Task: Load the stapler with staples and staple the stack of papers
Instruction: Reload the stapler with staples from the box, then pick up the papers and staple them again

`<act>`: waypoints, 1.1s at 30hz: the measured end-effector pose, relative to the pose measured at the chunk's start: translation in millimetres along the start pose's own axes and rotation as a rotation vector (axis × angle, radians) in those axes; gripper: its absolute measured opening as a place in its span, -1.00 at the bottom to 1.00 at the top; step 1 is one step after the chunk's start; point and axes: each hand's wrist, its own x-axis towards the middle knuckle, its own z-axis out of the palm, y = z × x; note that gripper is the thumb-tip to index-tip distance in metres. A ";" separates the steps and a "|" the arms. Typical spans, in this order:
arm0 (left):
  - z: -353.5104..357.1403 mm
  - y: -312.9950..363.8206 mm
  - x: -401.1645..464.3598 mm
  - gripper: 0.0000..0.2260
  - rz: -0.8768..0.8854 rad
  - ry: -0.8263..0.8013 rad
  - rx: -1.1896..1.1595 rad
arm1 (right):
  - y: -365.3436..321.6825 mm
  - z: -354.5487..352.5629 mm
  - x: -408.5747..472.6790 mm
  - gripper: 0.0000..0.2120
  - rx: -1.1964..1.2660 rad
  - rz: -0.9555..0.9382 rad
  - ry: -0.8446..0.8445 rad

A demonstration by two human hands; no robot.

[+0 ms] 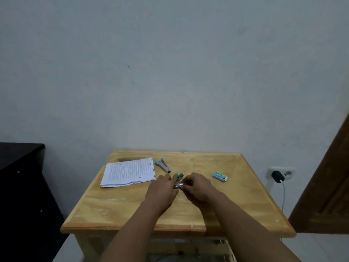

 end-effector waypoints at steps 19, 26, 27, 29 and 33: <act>-32.1 -41.4 -13.6 -0.75 -0.377 -0.014 -0.997 | -50.3 -17.3 18.5 -0.62 0.891 0.119 0.016; -17.6 -139.4 -18.0 -0.65 -0.581 0.251 -0.320 | -74.9 0.7 63.5 -0.68 0.505 0.093 0.103; -17.2 -150.8 -18.8 -0.63 -0.593 0.226 -0.258 | -82.0 3.7 68.5 -0.71 0.466 0.079 0.100; -14.5 -171.2 -22.2 -0.57 -0.609 0.155 -0.158 | -95.9 10.9 76.8 -0.78 0.363 0.068 0.088; 3.8 -195.0 -32.5 -0.50 -0.592 0.049 -0.080 | -116.6 28.2 90.3 -0.91 0.157 0.086 0.108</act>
